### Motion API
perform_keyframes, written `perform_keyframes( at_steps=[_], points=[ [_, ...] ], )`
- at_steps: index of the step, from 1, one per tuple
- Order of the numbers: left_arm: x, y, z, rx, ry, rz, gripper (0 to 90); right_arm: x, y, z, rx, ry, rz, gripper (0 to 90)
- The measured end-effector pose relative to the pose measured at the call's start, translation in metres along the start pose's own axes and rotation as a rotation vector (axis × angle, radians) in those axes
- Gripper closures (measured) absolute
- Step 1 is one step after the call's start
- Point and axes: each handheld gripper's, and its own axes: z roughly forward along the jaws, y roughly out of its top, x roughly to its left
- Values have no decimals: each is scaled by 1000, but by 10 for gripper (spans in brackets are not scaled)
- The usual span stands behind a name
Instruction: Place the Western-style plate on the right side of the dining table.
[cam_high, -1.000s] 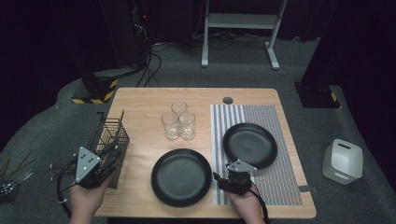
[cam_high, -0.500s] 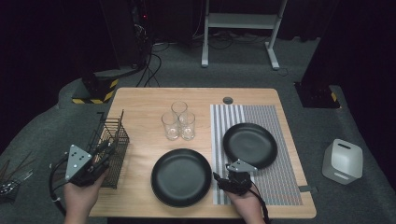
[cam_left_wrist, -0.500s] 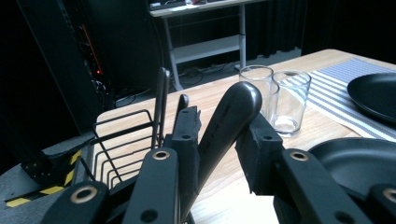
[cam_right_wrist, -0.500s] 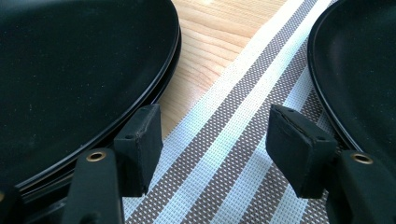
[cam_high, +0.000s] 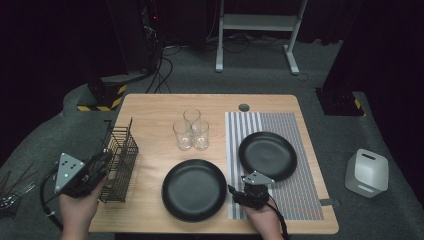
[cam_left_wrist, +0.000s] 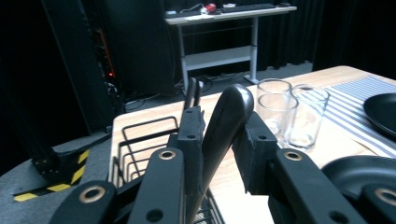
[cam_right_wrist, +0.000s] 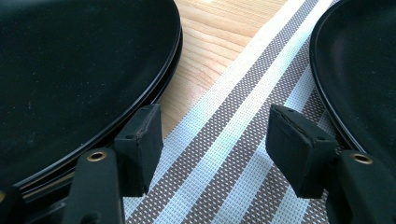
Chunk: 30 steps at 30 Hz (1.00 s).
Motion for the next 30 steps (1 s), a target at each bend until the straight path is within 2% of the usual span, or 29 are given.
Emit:
perform_keyframes(
  at_steps=[7,18,30],
  points=[
    [4,1,-4,-4,32,-11,754,1,0,0,-1,0,-3,365],
    [2,3,-6,0,87,7,773,1,0,0,-1,-1,-11,365],
    [1,4,-9,-3,140,-5,790,2,0,1,-1,-2,-18,366]
  ],
)
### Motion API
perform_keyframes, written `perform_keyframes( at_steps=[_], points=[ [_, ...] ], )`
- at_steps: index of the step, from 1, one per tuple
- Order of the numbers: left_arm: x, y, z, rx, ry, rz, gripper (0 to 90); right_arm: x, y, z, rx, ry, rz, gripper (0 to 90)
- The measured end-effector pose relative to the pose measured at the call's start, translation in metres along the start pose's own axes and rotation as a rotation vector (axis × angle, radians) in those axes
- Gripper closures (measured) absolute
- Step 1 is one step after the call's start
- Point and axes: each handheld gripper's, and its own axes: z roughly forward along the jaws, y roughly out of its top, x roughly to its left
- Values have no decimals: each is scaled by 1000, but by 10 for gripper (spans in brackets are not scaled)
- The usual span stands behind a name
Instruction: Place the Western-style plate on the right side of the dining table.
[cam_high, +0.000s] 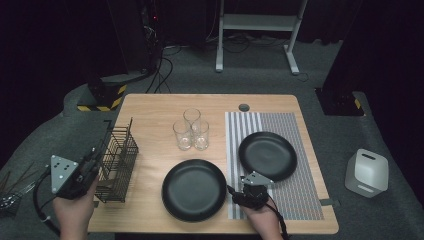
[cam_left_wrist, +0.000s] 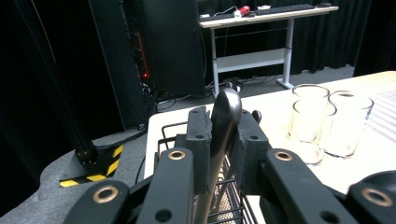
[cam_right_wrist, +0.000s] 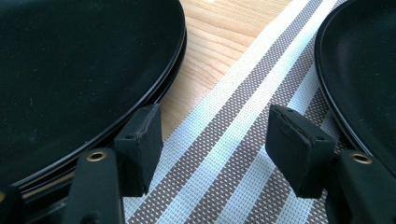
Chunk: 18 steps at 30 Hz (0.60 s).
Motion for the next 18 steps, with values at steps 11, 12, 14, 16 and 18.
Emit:
perform_keyframes(
  at_steps=[11,12,14,16,18],
  points=[
    [4,-1,-7,-8,34,-32,795,1,0,0,3,-3,-7,367],
    [4,-1,-7,-12,39,-32,797,1,0,1,4,-3,-8,367],
    [3,-2,-6,-15,45,-28,802,1,0,1,4,-4,-8,367],
    [1,-1,-6,-16,55,-21,806,1,0,1,4,-4,-8,367],
    [1,-1,-5,-16,59,-16,809,1,0,1,5,-4,-9,367]
  ],
)
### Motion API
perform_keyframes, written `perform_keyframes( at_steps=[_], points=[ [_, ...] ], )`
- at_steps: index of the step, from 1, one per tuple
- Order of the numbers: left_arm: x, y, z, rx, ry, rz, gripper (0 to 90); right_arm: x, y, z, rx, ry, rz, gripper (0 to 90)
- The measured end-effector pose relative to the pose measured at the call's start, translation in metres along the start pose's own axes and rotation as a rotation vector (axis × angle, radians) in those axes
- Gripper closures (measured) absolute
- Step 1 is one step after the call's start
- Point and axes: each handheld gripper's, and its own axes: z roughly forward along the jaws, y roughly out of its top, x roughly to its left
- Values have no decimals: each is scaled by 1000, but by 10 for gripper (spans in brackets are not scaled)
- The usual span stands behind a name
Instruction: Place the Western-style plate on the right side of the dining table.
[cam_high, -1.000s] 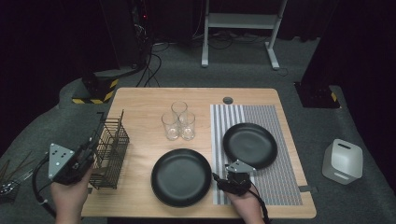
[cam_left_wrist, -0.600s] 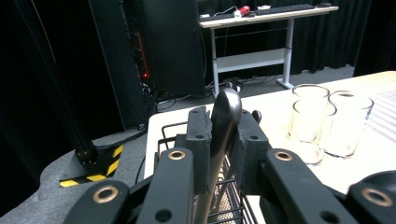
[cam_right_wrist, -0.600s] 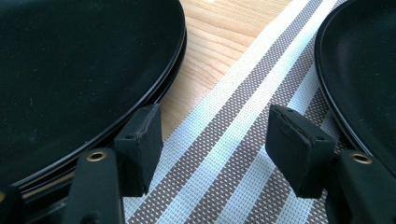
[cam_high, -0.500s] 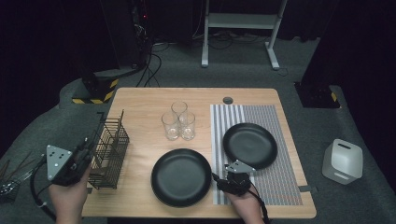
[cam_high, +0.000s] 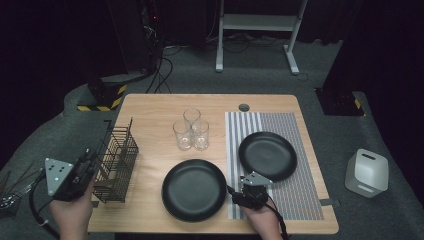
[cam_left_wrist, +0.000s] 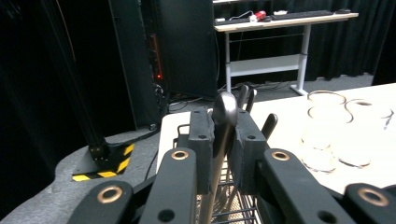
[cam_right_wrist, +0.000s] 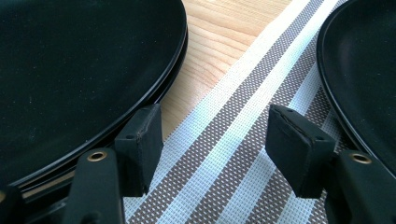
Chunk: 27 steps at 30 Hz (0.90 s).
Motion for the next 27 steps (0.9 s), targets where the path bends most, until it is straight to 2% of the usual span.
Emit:
perform_keyframes(
  at_steps=[16,19,24,27],
  points=[
    [-6,3,6,3,10,16,811,1,0,0,4,-2,-1,369],
    [-9,4,8,10,0,30,809,1,0,1,5,-1,-2,369],
    [-18,5,13,19,-17,77,804,1,0,1,7,-1,-3,369],
    [-22,6,17,24,-15,94,803,1,0,1,7,-1,-2,369]
  ],
)
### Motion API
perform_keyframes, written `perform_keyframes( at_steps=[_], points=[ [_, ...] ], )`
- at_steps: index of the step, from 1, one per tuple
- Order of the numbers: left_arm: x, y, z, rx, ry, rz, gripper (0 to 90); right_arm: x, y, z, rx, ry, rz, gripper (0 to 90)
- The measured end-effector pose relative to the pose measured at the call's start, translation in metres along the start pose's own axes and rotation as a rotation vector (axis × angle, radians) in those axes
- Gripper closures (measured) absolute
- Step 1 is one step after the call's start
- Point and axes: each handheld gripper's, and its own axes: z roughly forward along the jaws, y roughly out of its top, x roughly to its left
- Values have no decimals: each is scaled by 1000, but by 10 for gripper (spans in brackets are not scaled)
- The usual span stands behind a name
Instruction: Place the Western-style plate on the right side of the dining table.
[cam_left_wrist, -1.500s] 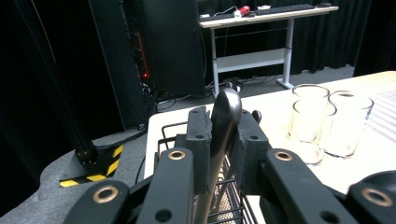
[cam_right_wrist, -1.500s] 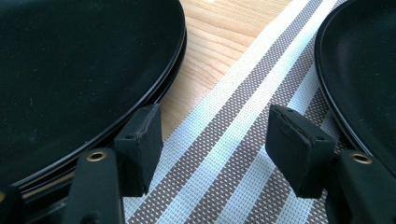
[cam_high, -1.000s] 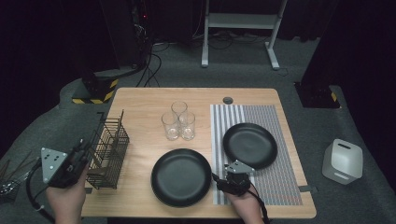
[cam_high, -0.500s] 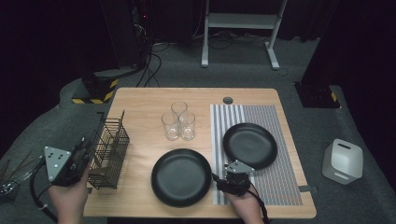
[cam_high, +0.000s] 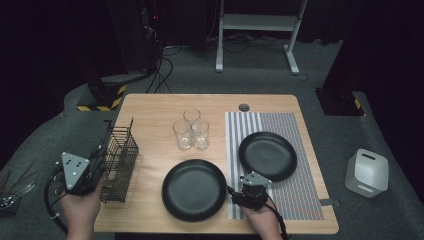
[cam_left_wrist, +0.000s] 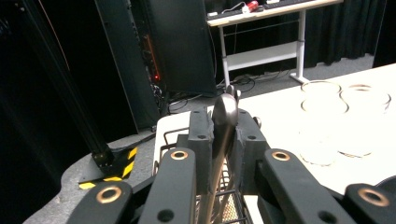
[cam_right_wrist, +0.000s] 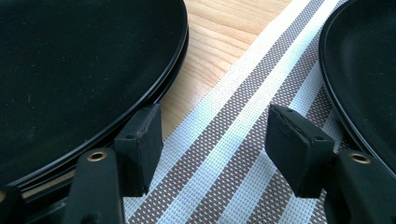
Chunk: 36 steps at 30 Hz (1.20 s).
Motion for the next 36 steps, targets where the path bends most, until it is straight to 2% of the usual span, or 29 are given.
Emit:
perform_keyframes(
  at_steps=[6,9,12,13,15,26,36],
  points=[
    [2,4,4,3,25,8,820,0,0,0,0,0,-3,370],
    [4,9,1,-43,10,-20,832,0,0,0,0,1,-2,370],
    [2,14,1,-47,13,-2,833,0,0,0,0,0,-6,370],
    [1,14,1,-40,0,-4,833,0,0,0,-1,0,-6,370],
    [1,14,2,-55,-9,-21,833,0,0,0,0,0,-3,371],
    [3,6,2,-65,-32,-57,831,0,0,0,0,0,-2,371],
    [6,2,1,-79,-42,-78,831,0,0,0,1,0,-2,371]
  ],
)
